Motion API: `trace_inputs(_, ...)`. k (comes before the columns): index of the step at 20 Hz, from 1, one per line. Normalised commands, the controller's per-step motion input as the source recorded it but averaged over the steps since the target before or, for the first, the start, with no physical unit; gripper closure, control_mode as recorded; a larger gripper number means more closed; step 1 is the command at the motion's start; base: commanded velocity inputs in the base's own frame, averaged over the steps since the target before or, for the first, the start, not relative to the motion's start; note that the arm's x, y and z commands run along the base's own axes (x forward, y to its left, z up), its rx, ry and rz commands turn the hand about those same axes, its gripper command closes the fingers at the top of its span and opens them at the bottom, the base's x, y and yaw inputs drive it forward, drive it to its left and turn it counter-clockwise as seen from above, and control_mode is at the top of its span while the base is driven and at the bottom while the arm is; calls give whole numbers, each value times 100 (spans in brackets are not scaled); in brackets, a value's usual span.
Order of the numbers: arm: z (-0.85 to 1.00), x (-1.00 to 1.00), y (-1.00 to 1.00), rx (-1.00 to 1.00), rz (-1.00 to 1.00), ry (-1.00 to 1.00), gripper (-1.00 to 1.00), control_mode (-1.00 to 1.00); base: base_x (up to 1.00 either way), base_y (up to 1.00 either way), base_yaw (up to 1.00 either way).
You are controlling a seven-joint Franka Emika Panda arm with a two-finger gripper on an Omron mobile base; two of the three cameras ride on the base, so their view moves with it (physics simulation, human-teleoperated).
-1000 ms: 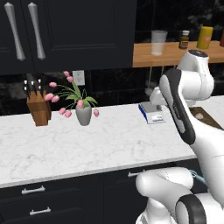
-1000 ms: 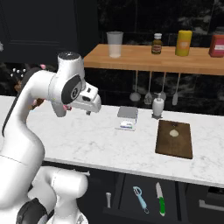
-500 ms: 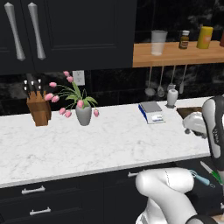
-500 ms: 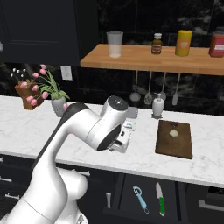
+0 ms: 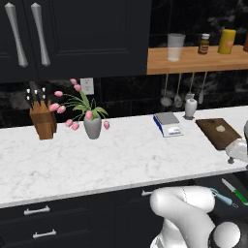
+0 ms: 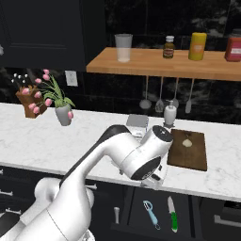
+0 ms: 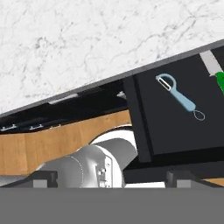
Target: Place the appropriate cutting tool for cutting the garlic skin on the cutting board.
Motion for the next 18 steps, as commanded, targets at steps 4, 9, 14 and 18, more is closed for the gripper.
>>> trace_inputs(4, -59, -26, -29, 0, 0, 12, -100, -100, 0, 0, 0)
trace_inputs(9, -72, -18, -29, 0, 0, 15, -100, -100, 0, 0, 0)
trace_inputs(14, -53, -3, -47, 0, 2, 6, -100, -100, 0, 0, 0)
trace_inputs(18, -49, 0, -64, 0, 12, 0, -100, -100, 0, 0, 0)
